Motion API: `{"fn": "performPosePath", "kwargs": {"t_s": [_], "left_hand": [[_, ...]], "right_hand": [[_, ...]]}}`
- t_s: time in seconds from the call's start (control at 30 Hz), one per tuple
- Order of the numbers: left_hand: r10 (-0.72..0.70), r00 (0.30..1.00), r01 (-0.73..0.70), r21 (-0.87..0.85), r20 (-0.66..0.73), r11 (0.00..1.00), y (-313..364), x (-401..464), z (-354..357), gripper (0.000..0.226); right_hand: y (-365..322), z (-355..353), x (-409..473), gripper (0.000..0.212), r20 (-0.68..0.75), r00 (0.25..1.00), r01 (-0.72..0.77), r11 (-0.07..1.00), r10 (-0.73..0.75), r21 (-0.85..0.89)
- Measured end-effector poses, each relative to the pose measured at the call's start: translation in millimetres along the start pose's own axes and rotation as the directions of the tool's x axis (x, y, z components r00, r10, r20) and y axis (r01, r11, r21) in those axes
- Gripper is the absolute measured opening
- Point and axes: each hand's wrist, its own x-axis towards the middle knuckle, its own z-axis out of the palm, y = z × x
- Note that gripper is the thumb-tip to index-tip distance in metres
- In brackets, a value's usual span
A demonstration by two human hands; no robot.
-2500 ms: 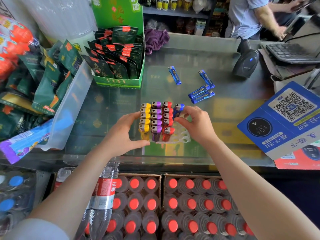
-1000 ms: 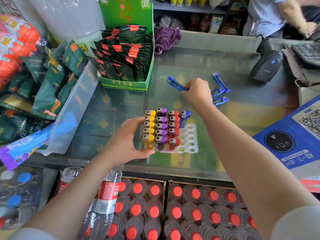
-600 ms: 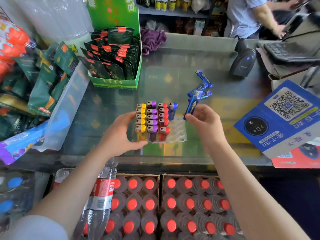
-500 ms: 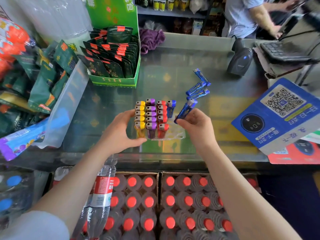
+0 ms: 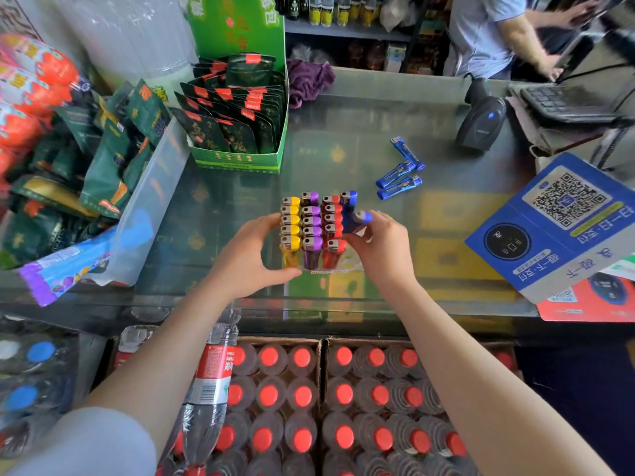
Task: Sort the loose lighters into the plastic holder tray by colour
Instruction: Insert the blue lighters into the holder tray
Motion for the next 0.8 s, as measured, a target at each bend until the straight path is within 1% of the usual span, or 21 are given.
{"fn": "performPosePath", "kwargs": {"t_s": [0.07,0.13,0.23,0.33,0.4,0.43,0.53,0.63,0.67,0.7,0.8], "left_hand": [[-0.004,1.0,0.004,0.001,-0.002,1.0,0.4,0.0,0.2,0.078],[-0.008,1.0,0.008,0.006,-0.004,1.0,1.2,-0.3,0.4,0.078],[-0.006,1.0,0.006,0.011,-0.005,1.0,0.4,0.0,0.5,0.079],[0.007,1.0,-0.007,0.003,-0.009,1.0,-1.3,0.9,0.6,0.079],[0.011,1.0,-0.011,0.003,-0.007,1.0,-2.1,1.2,0.7,0.079],[0.013,1.0,-0.013,0.004,-0.006,1.0,-2.7,1.5,1.0,0.079],[0.015,1.0,-0.015,0.01,-0.013,1.0,-3.7,2.1,1.4,0.079],[0.013,1.0,-0.013,0.017,-0.018,1.0,-4.2,2.1,2.2,0.079],[0.016,1.0,-0.016,0.019,-0.02,1.0,-4.0,2.1,2.2,0.079],[0.018,1.0,-0.018,0.018,-0.02,1.0,-3.8,2.1,2.2,0.079],[0.018,1.0,-0.018,0.016,-0.019,1.0,-3.7,2.5,1.9,0.079]], "right_hand": [[2.7,1.1,0.7,0.013,0.0,1.0,0.008,0.998,-0.008,-0.056],[6.4,-1.1,1.4,0.012,0.019,1.0,0.006,0.998,-0.005,-0.07],[8.9,-9.0,7.9,0.011,0.118,0.993,0.036,0.992,-0.022,-0.117],[3.7,-15.6,17.6,0.017,0.23,0.973,0.046,0.969,0.011,-0.243],[-2.0,-15.3,19.8,0.019,0.254,0.966,0.035,0.948,0.049,-0.315],[-4.6,-13.8,18.7,0.019,0.242,0.968,0.015,0.944,0.069,-0.33],[-6.2,-6.1,11.2,0.018,0.163,0.979,-0.072,0.957,0.122,-0.281],[-5.9,-6.1,4.4,0.032,0.135,0.974,-0.166,0.977,0.184,-0.134],[-6.8,-8.0,3.4,0.036,0.12,0.975,-0.175,0.981,0.185,-0.086],[-8.1,-9.8,2.8,0.036,0.09,0.982,-0.163,0.985,0.167,-0.051],[-12.2,-10.8,2.1,0.025,-0.014,0.995,-0.1,0.995,0.1,-0.01]]}}
